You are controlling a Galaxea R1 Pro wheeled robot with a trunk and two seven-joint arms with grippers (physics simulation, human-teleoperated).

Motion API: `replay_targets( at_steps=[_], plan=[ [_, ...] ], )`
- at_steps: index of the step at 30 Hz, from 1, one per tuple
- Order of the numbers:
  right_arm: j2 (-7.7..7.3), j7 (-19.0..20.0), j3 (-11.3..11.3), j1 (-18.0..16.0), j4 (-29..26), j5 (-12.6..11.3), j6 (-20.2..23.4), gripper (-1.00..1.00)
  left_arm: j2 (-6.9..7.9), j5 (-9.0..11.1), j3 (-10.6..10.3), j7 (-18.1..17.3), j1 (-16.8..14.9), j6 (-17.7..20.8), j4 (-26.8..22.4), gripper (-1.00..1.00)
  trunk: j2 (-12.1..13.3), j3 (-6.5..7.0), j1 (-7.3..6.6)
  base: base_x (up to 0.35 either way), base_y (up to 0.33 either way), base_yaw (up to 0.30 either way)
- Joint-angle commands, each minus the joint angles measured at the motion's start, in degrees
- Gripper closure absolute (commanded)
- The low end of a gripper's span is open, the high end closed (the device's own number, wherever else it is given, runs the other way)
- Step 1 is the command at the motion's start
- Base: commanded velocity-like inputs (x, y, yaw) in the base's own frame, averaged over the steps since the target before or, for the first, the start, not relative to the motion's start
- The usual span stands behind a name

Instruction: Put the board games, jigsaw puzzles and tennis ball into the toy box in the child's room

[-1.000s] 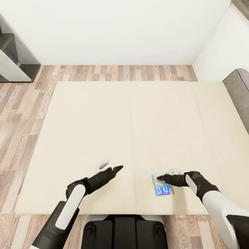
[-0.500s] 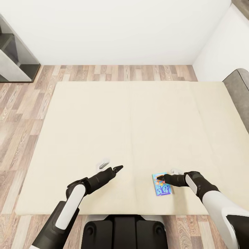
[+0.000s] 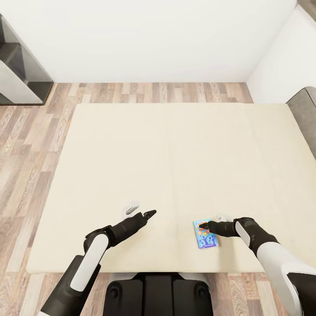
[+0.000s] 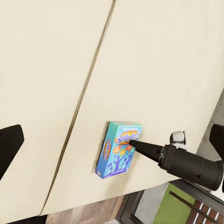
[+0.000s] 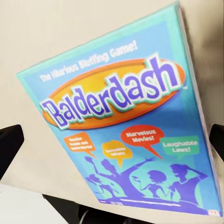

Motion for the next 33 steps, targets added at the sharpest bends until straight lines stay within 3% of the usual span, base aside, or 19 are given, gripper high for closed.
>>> replay_targets(
  at_steps=[1, 33],
  plan=[
    [0.0, 0.0, -0.2, 0.0, -0.1, -0.4, 0.5, -1.0, 0.0, 0.6, 0.0, 0.5, 0.0, 0.2, -0.1, -1.0, -0.1, -0.06, 0.03, 0.0, 0.051, 0.0],
    [-0.08, 0.0, -0.2, 0.0, -0.1, -0.4, 0.5, -1.0, -0.03, 0.6, 0.0, 0.5, 0.0, 0.2, -0.1, -1.0, -0.1, -0.06, 0.03, 0.0, 0.019, 0.0]
  ],
)
